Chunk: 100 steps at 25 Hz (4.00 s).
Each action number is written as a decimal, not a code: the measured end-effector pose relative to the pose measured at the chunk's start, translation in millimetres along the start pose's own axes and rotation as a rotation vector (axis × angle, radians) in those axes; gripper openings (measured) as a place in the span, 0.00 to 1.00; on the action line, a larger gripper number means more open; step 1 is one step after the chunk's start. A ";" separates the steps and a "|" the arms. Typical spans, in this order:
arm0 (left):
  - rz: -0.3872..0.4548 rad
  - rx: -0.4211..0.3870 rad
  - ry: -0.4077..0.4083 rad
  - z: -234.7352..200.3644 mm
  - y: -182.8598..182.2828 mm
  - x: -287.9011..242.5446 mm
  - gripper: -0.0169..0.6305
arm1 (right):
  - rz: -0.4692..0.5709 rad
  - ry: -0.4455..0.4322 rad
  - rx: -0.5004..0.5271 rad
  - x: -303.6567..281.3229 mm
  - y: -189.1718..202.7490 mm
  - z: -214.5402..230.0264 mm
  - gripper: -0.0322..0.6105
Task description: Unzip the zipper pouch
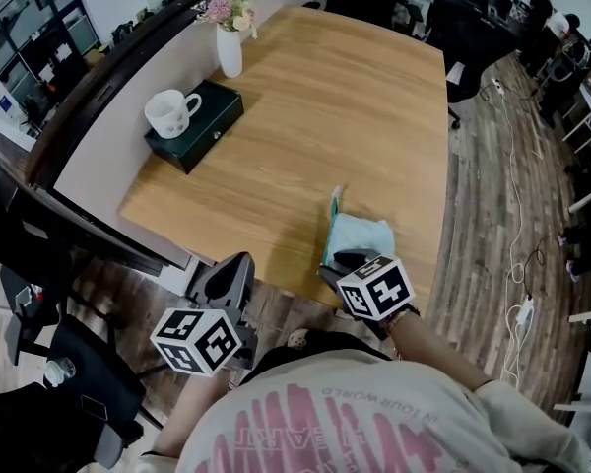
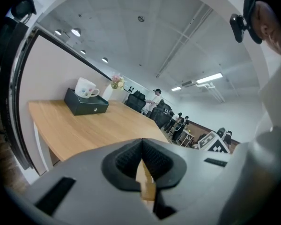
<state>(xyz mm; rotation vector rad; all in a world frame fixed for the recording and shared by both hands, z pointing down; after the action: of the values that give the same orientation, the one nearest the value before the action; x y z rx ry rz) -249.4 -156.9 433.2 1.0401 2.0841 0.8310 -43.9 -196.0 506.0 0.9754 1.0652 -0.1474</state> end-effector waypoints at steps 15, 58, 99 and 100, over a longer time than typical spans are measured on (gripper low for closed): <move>-0.060 -0.009 0.060 2.4 2.7 -24.8 0.03 | -0.164 0.001 0.183 -27.1 21.8 7.4 0.23; -0.343 -1.083 1.001 332.4 -40.6 -114.7 0.12 | 0.634 -0.132 0.119 301.8 -40.2 88.7 0.12; -0.344 -1.050 0.736 324.5 -25.6 -131.1 0.03 | 0.416 -0.108 0.151 276.8 -16.7 82.7 0.11; -0.350 -1.018 0.736 321.4 -27.9 -132.0 0.03 | 0.416 -0.121 0.153 275.6 -17.5 81.3 0.11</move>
<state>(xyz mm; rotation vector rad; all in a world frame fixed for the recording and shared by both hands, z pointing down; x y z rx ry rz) 49.6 -202.7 260.0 -0.2151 1.8162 1.9612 143.4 -174.0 288.5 1.2896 0.7296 0.0543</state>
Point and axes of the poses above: the fingertips, and each gripper's own axes: x backward along the fingers, z to its right, y out of its underside, the point moved 6 cm from there along x, backward along the fingers, and after that the axes turned 6 degrees about x, right-handed, at the moved point
